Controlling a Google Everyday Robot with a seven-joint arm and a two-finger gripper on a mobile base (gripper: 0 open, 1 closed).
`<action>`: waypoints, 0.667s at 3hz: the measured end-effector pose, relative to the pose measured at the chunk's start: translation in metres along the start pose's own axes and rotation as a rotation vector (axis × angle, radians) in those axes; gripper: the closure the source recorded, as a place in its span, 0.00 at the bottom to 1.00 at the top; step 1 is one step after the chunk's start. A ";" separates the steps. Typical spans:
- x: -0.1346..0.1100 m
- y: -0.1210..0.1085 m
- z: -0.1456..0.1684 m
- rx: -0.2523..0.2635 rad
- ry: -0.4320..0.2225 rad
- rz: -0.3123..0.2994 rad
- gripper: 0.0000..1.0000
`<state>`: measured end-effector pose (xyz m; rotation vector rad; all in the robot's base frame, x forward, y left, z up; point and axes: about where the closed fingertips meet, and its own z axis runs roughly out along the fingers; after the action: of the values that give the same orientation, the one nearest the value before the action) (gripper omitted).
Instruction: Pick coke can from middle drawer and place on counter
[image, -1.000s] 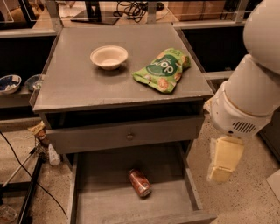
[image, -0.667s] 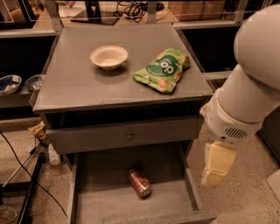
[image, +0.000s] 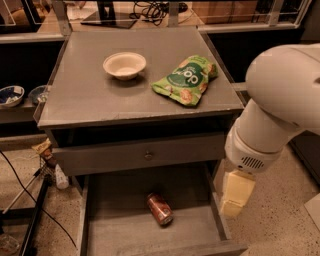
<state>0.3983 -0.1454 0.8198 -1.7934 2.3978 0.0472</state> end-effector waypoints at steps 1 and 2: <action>0.007 -0.008 0.023 -0.019 0.045 0.076 0.00; 0.007 -0.008 0.024 -0.021 0.046 0.078 0.00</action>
Offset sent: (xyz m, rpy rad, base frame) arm 0.0137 -0.0082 -0.0370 -0.0369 0.0771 -0.1008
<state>0.4069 -0.1513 0.7952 -1.7281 2.5080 0.0401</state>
